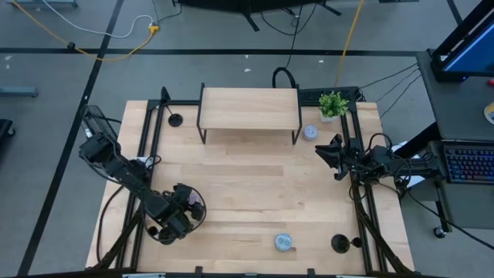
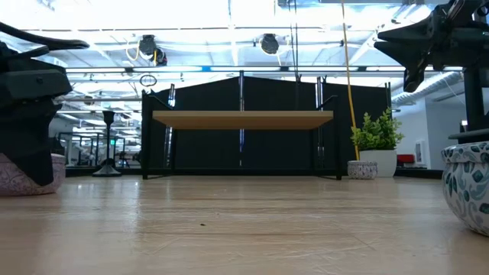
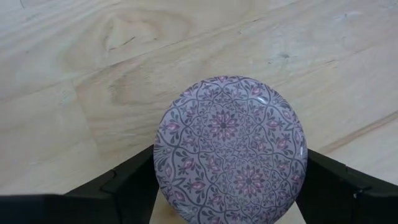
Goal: Pick & Place candle stick holders
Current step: Put the pink patterned scented candle on the shelf
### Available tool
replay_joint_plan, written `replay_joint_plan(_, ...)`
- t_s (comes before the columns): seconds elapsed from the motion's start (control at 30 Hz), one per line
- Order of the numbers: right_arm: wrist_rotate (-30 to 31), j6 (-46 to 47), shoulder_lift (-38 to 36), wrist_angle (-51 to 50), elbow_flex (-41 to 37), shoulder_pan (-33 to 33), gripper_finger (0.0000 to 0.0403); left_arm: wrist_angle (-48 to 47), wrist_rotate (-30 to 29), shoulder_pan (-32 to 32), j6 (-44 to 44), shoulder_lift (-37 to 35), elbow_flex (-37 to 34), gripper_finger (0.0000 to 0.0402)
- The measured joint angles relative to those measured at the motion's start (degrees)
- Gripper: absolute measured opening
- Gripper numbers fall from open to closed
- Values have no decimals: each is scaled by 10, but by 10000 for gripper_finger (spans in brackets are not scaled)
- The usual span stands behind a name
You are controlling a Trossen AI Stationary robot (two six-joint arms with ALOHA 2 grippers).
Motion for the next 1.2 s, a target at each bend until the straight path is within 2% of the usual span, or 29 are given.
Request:
replay_joint_plan(0.13, 0, 9, 0, 0, 0, 0, 73, 6, -3, 0, 1, 0, 0, 320)
replay_joint_plan(0.33, 0, 78, 0, 0, 0, 0, 73, 35, -26, 0, 13, 0, 0, 302)
replay_joint_plan(0.47, 0, 97, 0, 1, 0, 0, 73, 53, -28, 1, 32, 0, 0, 310)
replay_joint_plan(0.6, 0, 94, 0, 24, 0, 0, 73, 70, -28, 1, 49, 0, 0, 317)
replay_joint_plan(0.83, -2, 36, 0, 101, 0, 0, 73, 104, -28, 9, 99, -1, 0, 302)
replay_joint_plan(1.03, -3, 30, 1, 103, 0, 0, 73, 118, -28, 19, 132, -1, 0, 317)
replay_joint_plan(1.2, -3, 29, 2, 103, 0, 0, 73, 123, -34, 29, 168, -1, 1, 308)
